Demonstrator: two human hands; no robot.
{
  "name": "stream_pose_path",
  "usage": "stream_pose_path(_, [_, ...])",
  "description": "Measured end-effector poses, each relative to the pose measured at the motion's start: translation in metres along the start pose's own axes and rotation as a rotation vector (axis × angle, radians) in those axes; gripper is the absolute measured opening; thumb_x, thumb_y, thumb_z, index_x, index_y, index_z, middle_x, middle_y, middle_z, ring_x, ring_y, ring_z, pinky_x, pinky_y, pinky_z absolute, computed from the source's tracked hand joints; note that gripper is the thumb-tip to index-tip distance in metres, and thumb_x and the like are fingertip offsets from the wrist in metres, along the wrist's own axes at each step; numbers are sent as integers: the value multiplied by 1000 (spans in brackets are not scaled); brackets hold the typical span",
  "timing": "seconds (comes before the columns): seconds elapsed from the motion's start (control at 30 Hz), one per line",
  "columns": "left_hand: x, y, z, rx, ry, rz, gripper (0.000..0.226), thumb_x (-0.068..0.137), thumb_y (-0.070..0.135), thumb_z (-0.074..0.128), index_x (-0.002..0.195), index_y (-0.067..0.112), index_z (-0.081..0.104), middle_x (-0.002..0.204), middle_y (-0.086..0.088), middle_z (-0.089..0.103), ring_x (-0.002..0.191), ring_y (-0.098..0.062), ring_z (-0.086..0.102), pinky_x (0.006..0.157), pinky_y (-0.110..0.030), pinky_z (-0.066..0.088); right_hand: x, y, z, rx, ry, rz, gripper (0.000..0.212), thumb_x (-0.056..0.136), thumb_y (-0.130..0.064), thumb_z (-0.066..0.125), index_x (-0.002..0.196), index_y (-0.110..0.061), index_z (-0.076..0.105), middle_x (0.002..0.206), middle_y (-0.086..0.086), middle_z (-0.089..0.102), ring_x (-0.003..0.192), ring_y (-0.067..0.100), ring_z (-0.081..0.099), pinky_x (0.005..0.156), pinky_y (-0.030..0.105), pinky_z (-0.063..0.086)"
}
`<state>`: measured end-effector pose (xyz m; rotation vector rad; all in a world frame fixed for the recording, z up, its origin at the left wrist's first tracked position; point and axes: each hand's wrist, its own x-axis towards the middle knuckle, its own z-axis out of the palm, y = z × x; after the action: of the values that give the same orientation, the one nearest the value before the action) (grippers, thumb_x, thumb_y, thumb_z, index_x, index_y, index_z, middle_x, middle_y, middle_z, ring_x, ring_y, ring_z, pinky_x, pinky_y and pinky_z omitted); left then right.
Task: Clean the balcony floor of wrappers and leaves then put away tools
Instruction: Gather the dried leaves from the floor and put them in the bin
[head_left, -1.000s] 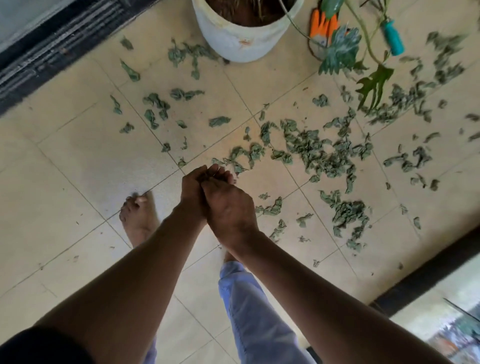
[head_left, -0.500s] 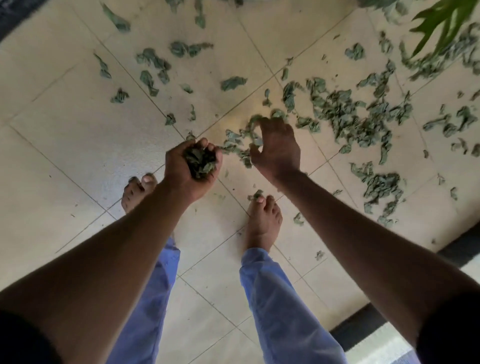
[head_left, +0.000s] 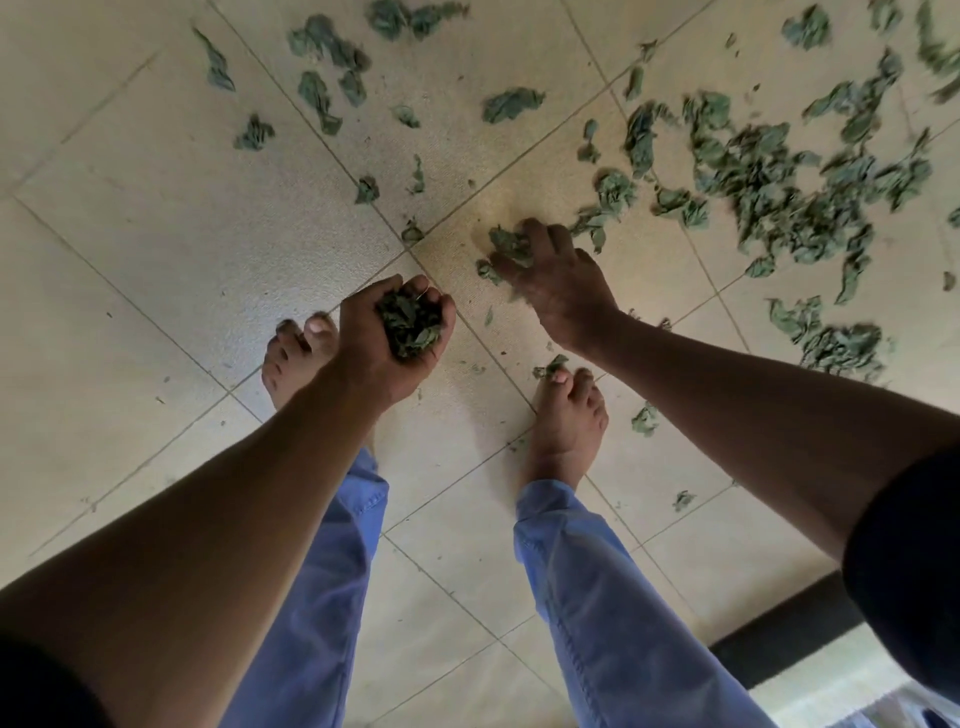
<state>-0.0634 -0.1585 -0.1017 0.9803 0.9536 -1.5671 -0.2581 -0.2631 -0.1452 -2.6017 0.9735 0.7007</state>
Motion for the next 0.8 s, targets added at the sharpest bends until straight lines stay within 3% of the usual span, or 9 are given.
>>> stream_pose_path(0.2, [4,-5,6,54,-32,-12,31,101,21,46,80,6,64,77,-7,62,69,-22,67,77,-31,61,-11,-1,16,-66,49,-129,34,87,-11,60,120,-10,63,128,22,54,107,37,57,61,41,58])
stream_pose_path(0.3, [6,-8,8,70,-27,-12,30,102,21,47,83,5,64,79,-7,62,72,-22,66,78,-31,60,-14,4,19,-67,48,-151,31,83,-7,56,113,-5,67,116,21,59,99,37,60,55,38,56])
stream_pose_path(0.43, [6,-15,7,102,-30,-30,30,102,22,47,85,4,65,82,-9,62,77,-22,65,78,-32,61,-13,3,19,19,12,-89,33,87,6,57,118,-2,66,112,19,60,101,37,60,65,41,59])
stream_pose_path(0.53, [2,-21,9,129,-20,-37,33,102,22,46,83,4,66,79,-9,62,74,-24,67,77,-33,61,-14,-1,13,331,81,170,30,85,11,53,104,-4,71,106,15,66,100,34,64,75,37,56])
stream_pose_path(0.63, [-8,-28,13,138,-9,-41,36,102,23,45,80,5,66,77,-9,63,70,-23,68,76,-33,61,-18,-4,-14,756,159,566,25,75,9,66,79,-14,75,81,-5,69,79,9,65,74,25,56])
stream_pose_path(0.7, [-15,-30,17,120,2,-30,36,103,23,43,80,5,65,75,-8,62,70,-22,67,76,-33,61,-23,-8,-45,1033,185,696,18,74,-1,83,74,-18,76,70,-11,67,67,-1,60,69,15,53])
stream_pose_path(0.8, [-21,-30,24,169,23,-12,37,103,25,41,78,8,64,73,-7,61,66,-22,67,77,-32,58,-44,-20,-104,1488,136,749,16,72,-6,91,79,-12,77,76,6,76,67,11,66,65,25,55])
